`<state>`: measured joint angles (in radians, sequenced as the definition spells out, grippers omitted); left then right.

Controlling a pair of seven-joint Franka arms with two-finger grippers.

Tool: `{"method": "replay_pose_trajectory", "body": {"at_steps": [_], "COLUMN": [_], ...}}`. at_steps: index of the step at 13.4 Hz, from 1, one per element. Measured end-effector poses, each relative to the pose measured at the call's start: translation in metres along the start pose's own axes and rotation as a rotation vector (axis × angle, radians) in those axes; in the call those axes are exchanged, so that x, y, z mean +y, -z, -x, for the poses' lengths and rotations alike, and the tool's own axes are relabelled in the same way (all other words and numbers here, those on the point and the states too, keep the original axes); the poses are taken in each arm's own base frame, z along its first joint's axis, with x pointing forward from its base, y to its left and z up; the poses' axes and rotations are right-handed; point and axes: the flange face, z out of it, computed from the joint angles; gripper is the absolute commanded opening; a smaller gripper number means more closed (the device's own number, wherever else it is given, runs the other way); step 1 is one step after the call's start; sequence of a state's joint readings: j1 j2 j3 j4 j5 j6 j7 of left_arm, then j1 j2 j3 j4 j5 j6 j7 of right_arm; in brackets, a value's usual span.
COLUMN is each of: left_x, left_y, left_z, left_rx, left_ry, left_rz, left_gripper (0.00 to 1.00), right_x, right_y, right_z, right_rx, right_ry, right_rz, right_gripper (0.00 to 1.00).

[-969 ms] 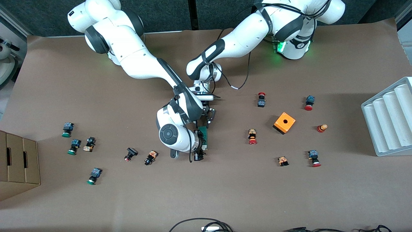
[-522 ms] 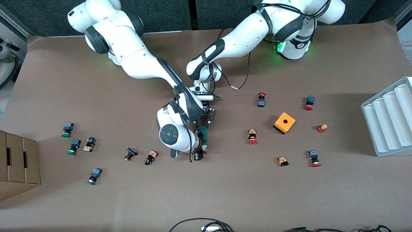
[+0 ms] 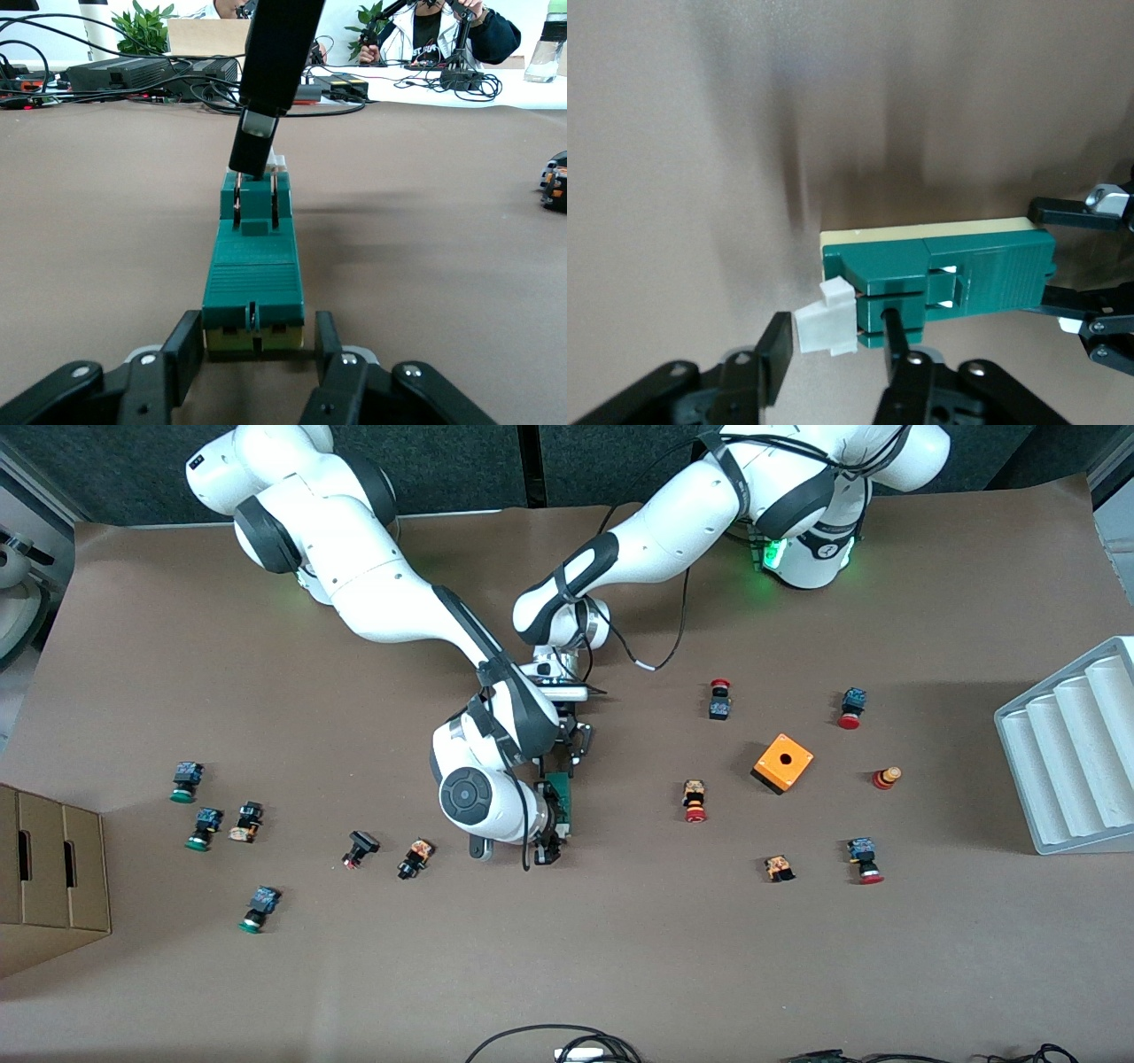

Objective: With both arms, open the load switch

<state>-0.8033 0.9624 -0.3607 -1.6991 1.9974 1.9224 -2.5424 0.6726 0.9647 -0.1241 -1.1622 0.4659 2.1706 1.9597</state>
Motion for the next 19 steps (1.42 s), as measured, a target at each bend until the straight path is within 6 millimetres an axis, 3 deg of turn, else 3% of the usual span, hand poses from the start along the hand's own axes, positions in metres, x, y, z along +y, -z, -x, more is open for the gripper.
{"method": "replay_pose_trajectory", "body": {"at_steps": [19], "left_x": [0.0001], "left_y": [0.0009], "left_z": [0.0014], "left_rx": [0.007], "left_ry": [0.002], "left_rz": [-0.003], "left_gripper": [0.57], "right_x": [0.001], "right_y": [0.0039], "right_z": [0.0016], "right_rx": [0.001], "right_ry": [-0.001], "right_rz": [0.011], "right_gripper": [0.39]}}
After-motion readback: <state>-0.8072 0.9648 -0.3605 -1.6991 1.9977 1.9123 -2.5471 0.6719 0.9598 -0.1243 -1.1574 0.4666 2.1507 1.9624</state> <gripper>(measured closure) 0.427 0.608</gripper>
